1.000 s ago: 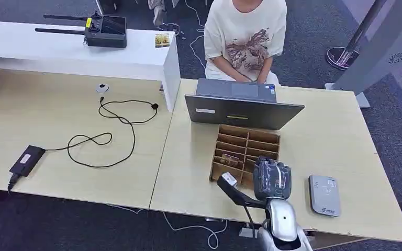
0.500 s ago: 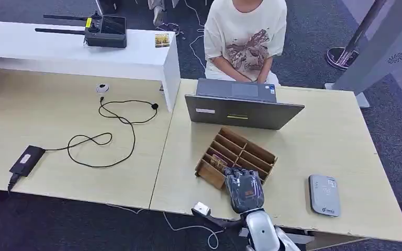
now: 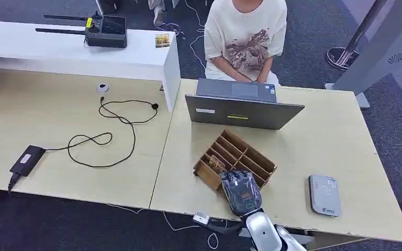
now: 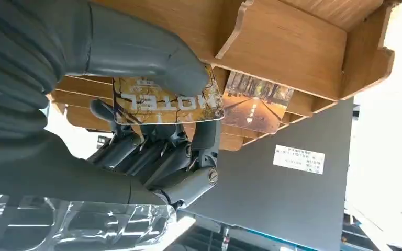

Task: Pass the card to the sensor for recognition and then transmit it.

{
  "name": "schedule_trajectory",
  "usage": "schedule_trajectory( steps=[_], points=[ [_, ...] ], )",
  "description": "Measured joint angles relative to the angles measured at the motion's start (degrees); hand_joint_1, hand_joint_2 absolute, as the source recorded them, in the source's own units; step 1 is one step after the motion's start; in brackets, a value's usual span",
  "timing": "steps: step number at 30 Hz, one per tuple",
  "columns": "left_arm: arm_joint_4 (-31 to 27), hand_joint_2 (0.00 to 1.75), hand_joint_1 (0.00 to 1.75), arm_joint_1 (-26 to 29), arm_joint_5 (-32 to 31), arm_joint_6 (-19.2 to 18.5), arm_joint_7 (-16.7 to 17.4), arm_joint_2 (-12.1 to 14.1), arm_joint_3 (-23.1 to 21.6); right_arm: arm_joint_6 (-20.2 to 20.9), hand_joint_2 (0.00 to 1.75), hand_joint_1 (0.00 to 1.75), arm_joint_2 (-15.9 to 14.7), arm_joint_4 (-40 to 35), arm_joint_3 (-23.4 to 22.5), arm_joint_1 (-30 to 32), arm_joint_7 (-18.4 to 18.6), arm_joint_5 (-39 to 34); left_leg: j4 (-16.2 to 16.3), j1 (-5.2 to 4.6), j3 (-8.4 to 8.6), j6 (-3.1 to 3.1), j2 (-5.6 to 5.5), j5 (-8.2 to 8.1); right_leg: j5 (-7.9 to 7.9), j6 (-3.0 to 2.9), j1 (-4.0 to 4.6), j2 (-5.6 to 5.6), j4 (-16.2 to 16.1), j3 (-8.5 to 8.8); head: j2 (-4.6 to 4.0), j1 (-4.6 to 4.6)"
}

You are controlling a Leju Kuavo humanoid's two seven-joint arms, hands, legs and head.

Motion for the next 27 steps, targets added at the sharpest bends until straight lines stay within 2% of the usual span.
schedule_trajectory(
  steps=[10,14,19,24,25,27],
  points=[
    [0.0,0.0,0.0,0.04,0.81,0.22,0.0,0.0,0.0,-0.26,1.75,1.68,-0.96,-2.01,-1.14,-1.21,0.26,0.0,0.01,0.0,0.0,0.0,0.0,0.0,0.01,0.01,0.0,0.0,0.0,0.0,-0.02,0.0],
    [0.0,0.0,0.0,0.08,1.05,0.33,-0.02,0.0,0.0,-0.26,1.75,1.64,-1.44,-4.06,-1.7,-1.45,0.17,0.0,0.01,0.0,-0.01,0.0,-0.01,0.0,0.01,0.0,0.0,0.0,0.0,-0.01,0.0,0.0],
    [0.0,0.0,0.0,0.12,1.31,0.39,-0.02,-0.02,0.0,0.28,1.75,1.68,-2.17,-7.63,-1.75,-1.45,-0.2,0.0,0.01,0.0,0.0,0.0,0.0,0.0,0.01,0.01,0.0,0.0,0.0,-0.01,0.0,0.0],
    [0.0,0.0,0.0,0.12,1.46,0.5,-0.02,-0.02,0.0,0.55,1.75,1.73,-3.06,-11.98,-2.06,-1.09,-3.59,-0.18,0.01,0.0,0.0,0.0,0.0,0.0,0.01,0.01,0.0,0.0,0.0,-0.01,-0.02,0.0],
    [0.0,0.0,0.0,0.13,1.55,0.57,-0.02,-0.02,0.0,0.66,1.75,1.69,-3.21,-12.92,-2.25,-0.87,-4.35,-0.37,0.01,0.0,0.0,0.0,-0.01,0.0,0.01,0.01,0.0,0.0,0.0,-0.01,-0.02,0.0],
    [0.0,0.0,0.0,0.14,1.59,0.65,-0.02,-0.02,0.0,1.46,1.75,1.71,-3.58,-15.45,-3.06,-0.06,-7.14,-2.05,0.01,0.0,0.0,0.0,-0.01,0.0,0.01,0.01,0.0,0.0,0.0,-0.02,-0.02,0.0]
  ],
)
